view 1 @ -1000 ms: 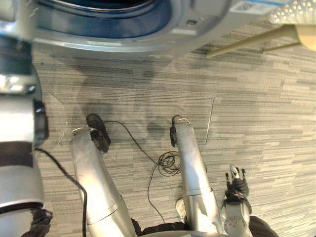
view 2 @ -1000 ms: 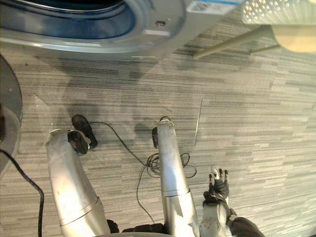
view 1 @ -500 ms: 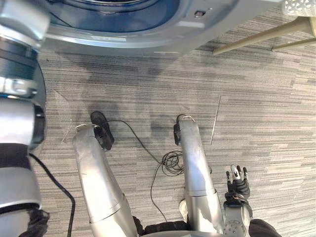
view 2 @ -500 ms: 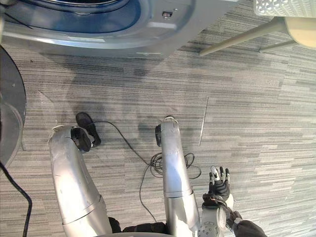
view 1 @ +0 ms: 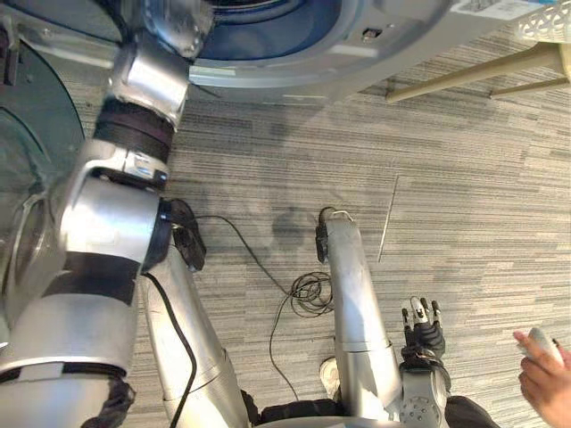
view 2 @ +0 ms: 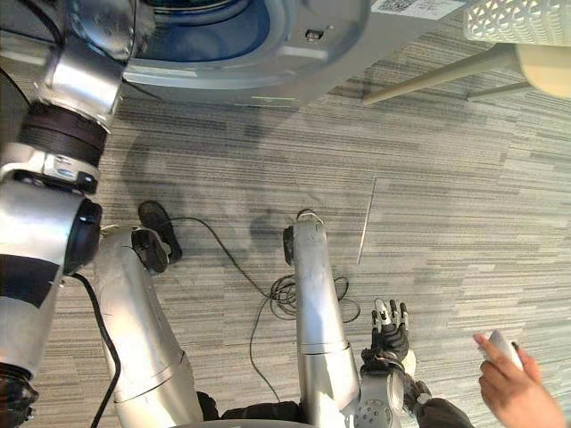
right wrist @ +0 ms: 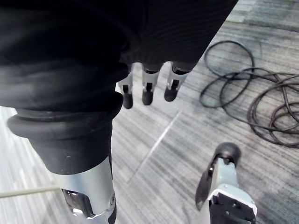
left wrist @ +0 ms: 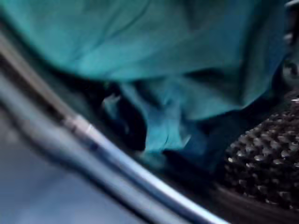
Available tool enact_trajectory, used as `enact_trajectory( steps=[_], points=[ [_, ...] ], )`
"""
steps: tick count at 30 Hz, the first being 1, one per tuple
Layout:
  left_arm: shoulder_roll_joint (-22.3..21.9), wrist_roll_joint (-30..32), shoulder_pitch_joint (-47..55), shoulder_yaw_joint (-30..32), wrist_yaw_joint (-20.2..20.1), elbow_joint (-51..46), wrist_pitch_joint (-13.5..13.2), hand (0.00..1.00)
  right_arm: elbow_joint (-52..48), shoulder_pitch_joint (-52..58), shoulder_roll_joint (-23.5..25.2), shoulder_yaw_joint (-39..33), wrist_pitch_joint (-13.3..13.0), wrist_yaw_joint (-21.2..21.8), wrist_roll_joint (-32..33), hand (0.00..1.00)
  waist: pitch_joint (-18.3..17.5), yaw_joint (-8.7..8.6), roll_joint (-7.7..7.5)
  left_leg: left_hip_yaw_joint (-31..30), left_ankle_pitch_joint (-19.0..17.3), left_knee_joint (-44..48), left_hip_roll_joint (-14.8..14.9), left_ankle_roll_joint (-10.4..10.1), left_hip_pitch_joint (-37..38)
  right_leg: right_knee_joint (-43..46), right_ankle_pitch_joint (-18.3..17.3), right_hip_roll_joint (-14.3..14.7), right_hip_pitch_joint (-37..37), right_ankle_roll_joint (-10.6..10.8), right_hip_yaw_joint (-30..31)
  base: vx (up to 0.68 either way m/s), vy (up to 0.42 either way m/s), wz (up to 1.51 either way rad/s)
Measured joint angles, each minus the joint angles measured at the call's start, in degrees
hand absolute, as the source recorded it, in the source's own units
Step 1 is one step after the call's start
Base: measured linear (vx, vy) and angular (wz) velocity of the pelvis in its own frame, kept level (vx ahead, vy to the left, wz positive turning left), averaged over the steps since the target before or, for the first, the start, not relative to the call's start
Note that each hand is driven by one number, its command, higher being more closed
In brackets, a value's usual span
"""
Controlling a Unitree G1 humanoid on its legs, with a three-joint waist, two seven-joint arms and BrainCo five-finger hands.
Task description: Pick up the laundry basket with both hands and put the clothes into the washing machine.
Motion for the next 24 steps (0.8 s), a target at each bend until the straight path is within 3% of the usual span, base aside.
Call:
enact_trajectory(
  steps=[6, 9, 11, 15, 19, 22, 24],
  points=[
    [-5.2, -14.7, 5.5, 8.8, -1.1, 0.7, -2.5, 0.00, 0.4, -1.0, 0.0, 0.0, 1.1, -0.6, 0.0, 0.00, -0.1, -0.30, -0.13, 1.7, 0.8, -4.1, 1.0, 0.2, 4.3, -3.4, 1.0, 0.0, 3.2, -0.6, 0.1, 0.01, -0.006, 0.00],
    [-7.9, -21.3, 9.0, 12.0, 1.1, -2.1, -4.6, 0.00, 0.6, -2.3, 0.1, 0.3, 1.1, -2.0, -0.1, 0.00, -0.1, -0.87, -0.14, 2.1, 1.5, -6.7, 0.9, -0.2, 6.8, -5.9, 1.6, -0.1, 5.5, -0.8, 0.0, 0.05, -0.008, 0.00],
    [-12.0, -26.3, 15.3, 14.1, 3.5, -7.7, -6.7, 0.00, 0.6, -3.2, 0.2, 0.5, 1.1, -3.0, -0.2, 0.00, -0.1, -0.81, -0.13, 2.9, 2.2, -9.7, 0.9, -0.3, 10.5, -8.1, 1.9, -0.6, 8.6, -1.3, -0.2, 0.09, -0.026, 0.10],
    [-18.7, -26.7, 32.0, 14.1, 6.7, -18.2, -7.6, 0.00, 0.5, -5.9, 0.4, 1.0, 1.0, -4.8, -0.9, 0.00, -0.1, -0.83, -0.12, 4.9, 4.3, -17.2, 0.1, -0.8, 19.2, -12.8, 2.4, -2.3, 15.6, -2.2, -0.8, 0.10, -0.058, 0.22],
    [-24.5, -23.4, 49.9, 13.7, 8.2, -27.1, -7.9, 0.00, 0.6, -6.2, 0.4, 0.5, 0.8, -5.3, -2.9, 0.00, -0.1, 0.63, 0.03, 5.4, 7.4, -26.5, -1.2, -1.6, 29.7, -18.5, 3.1, -4.4, 24.9, -3.6, -2.8, 0.10, -0.077, 0.30],
    [-26.3, -20.9, 59.9, 13.3, 8.1, -33.3, -9.1, 0.00, 1.7, -6.2, 0.4, 0.0, 0.7, -6.1, -3.0, 0.00, -0.3, 1.94, 0.36, 6.0, 9.4, -33.4, -2.1, -1.4, 37.2, -22.6, 3.7, -5.8, 31.5, -4.9, -4.2, 0.07, -0.059, 0.33],
    [-26.8, -18.2, 66.5, 12.7, 7.6, -37.4, -10.4, 0.00, 3.4, -6.1, 0.4, -2.0, 0.8, -6.5, -3.5, 0.00, -1.0, 2.93, 1.84, 6.3, 11.0, -37.9, -2.3, -1.5, 42.0, -25.9, 4.2, -6.5, 36.0, -5.8, -5.3, 0.08, -0.025, 0.26]
  ],
)
